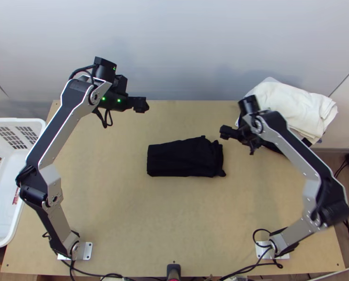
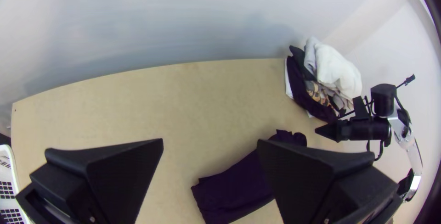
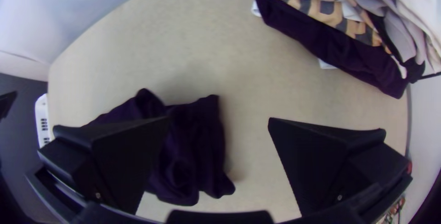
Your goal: Fold the t-shirt
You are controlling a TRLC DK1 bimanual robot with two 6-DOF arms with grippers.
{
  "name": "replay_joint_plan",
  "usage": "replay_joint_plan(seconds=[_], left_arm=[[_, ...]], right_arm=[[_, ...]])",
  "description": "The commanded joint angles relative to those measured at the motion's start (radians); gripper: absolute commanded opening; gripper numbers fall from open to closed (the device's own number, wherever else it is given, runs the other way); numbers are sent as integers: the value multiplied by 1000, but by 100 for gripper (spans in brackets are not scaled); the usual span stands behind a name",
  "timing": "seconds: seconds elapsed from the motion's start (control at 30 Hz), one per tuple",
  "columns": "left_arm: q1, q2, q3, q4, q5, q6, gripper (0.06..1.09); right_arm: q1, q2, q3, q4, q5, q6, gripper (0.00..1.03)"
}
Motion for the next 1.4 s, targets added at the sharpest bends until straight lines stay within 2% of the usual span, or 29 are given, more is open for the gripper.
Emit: replay_joint_plan(seconds=[0.0, 0.2, 0.27, 0.33, 0.43, 0.53, 0.7, 0.73, 0.83, 1.0, 1.1, 1.27, 1.37], left_arm=[[-6, 0, 9, -1, 0, 1, 105], [-11, 0, 19, -1, 0, -6, 105], [-14, 0, 20, -1, 0, -14, 105], [-16, -4, 20, -1, 0, -14, 105], [-13, -10, 20, -4, 0, -14, 105], [1, -13, 20, -7, 0, -11, 105], [9, -7, 32, -7, 0, -8, 105], [9, -4, 35, -7, 0, -8, 105], [3, 4, 52, -7, 0, -6, 105], [3, 7, 68, -16, 0, 0, 105], [9, 6, 77, -31, -1, 8, 105], [18, 3, 86, -54, -1, 11, 105], [24, -4, 86, -59, -1, 12, 105]], right_arm=[[24, -128, -62, 67, -221, -47, 98], [174, -56, -70, 69, -219, -21, 98], [188, -14, -81, 76, -187, -28, 98], [185, 32, -85, 84, -144, -35, 98], [170, 62, -110, 89, -20, -61, 98], [151, 64, -150, 115, 38, -84, 98], [116, 67, -223, 173, 40, -82, 98], [112, 69, -239, 193, 22, -82, 98], [78, 70, -268, 251, -138, -67, 98], [4, 104, -272, 303, -310, -54, 98], [-39, 116, -285, 343, -454, -33, 98], [-43, 119, -322, 408, -601, -7, 98], [-46, 136, -328, 444, -646, 21, 98]])
